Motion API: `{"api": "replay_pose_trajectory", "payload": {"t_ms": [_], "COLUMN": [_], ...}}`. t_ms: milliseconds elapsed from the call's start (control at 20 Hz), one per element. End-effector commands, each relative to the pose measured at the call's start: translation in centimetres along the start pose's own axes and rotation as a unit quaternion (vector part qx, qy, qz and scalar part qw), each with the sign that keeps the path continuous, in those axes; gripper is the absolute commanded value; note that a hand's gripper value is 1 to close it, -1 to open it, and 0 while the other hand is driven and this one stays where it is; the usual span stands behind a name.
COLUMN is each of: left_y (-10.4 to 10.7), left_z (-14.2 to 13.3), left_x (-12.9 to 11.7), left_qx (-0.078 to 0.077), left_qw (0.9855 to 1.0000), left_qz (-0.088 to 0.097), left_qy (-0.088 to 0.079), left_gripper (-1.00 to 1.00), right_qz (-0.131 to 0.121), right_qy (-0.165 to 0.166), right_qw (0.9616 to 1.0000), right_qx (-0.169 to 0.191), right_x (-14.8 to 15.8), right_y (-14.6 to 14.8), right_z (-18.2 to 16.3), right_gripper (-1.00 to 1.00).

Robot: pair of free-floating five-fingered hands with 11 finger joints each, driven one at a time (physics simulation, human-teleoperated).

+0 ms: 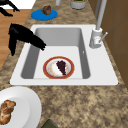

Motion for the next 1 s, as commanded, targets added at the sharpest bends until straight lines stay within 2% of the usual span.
{"api": "replay_pose_trajectory", "payload": {"t_ms": [0,500,950], "left_y": [0.0,0.0,0.0], "left_z": [0.0,0.0,0.0], "left_x": [0.0,0.0,0.0], "left_qx": [0.0,0.0,0.0], "left_qw": [1.0,1.0,1.0], "left_qz": [0.0,0.0,0.0], "left_qy": [0.0,0.0,0.0], "left_gripper": [0.0,0.0,0.0], "right_qz": [-0.019,-0.057,-0.061], "right_qy": [0.0,-0.022,-0.026], "right_qw": [0.9996,0.9981,0.9976], "right_qx": [-0.02,-0.014,-0.021], "right_x": [-0.3,-1.2,0.2], "right_y": [0.7,0.2,2.3], "right_z": [2.3,10.2,16.9], "right_gripper": [-1.0,-1.0,-1.0]}}
